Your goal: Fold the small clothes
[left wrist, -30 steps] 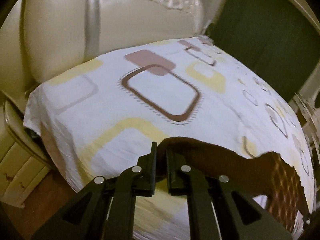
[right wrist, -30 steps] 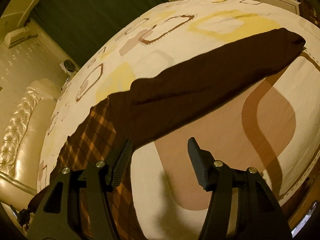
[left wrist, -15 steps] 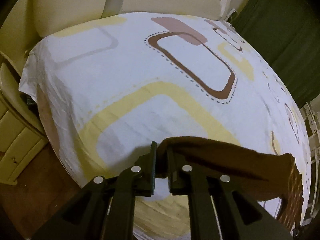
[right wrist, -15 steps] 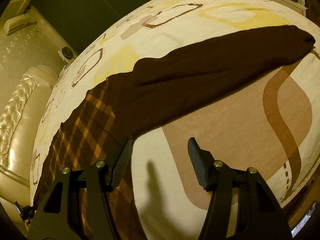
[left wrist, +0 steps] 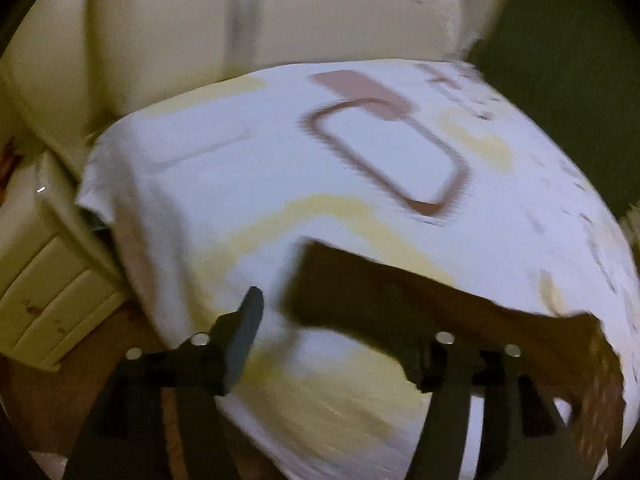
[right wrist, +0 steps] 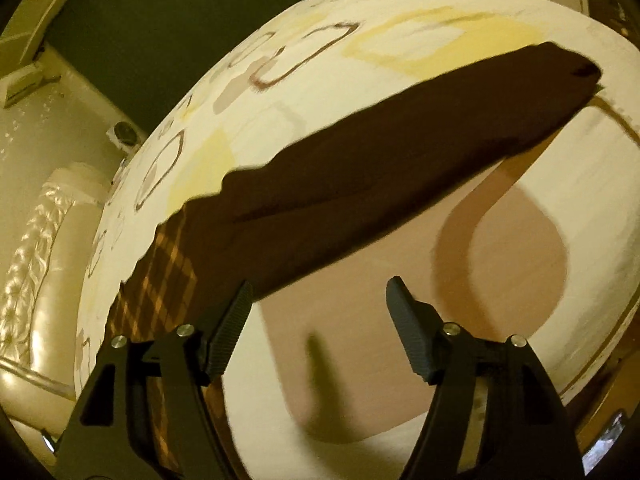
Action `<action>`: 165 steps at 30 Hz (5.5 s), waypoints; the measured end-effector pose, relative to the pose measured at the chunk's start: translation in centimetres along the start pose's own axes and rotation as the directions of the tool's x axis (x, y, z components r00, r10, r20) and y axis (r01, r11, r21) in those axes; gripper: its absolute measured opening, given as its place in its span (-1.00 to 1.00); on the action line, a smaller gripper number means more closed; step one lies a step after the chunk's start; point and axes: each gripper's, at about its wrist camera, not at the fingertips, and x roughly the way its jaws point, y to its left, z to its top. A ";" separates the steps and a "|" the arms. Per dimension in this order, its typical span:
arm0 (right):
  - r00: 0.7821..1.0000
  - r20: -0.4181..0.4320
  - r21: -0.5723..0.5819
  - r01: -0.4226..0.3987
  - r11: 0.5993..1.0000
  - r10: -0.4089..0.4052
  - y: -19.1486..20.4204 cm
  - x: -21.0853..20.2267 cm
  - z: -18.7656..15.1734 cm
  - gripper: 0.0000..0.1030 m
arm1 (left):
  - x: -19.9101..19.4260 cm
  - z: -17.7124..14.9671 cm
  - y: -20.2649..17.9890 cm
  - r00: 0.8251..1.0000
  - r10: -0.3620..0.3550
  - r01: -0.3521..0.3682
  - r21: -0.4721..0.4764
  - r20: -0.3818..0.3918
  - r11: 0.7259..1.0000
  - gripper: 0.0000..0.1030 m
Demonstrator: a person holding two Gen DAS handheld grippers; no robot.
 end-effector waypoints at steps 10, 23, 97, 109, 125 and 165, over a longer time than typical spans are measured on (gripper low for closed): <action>0.999 -0.003 0.040 -0.038 0.998 0.038 -0.7 -0.7 -0.2 0.38 | 0.9 -4.0 -5.9 0.975 -0.203 0.203 -0.008 -0.085 0.979 0.44; 0.995 -0.071 -0.061 -0.069 0.996 0.064 5.7 2.6 -3.0 0.38 | 4.2 1.9 9.8 0.974 -0.221 0.200 -0.252 -0.057 0.947 0.44; 0.955 -0.203 -0.058 -0.231 0.971 0.215 4.9 1.8 -5.2 0.39 | -5.1 -24.9 -59.0 0.694 -0.419 0.686 0.360 -0.585 0.632 -0.88; 0.955 -0.207 -0.051 -0.226 0.973 0.212 4.2 2.1 -5.4 0.39 | -2.2 -28.5 -60.6 0.702 -0.358 0.661 0.377 -0.615 0.648 -0.68; 0.924 -0.207 -0.053 -0.338 0.940 0.321 6.5 0.6 -3.9 0.39 | -5.4 -21.7 -47.7 0.797 -0.448 0.602 0.473 -0.405 0.643 0.35; 0.936 -0.246 0.053 -0.245 0.968 0.251 8.4 8.6 -3.4 -0.92 | 2.1 -16.5 -28.5 0.877 -0.404 0.460 0.209 -0.259 0.863 0.40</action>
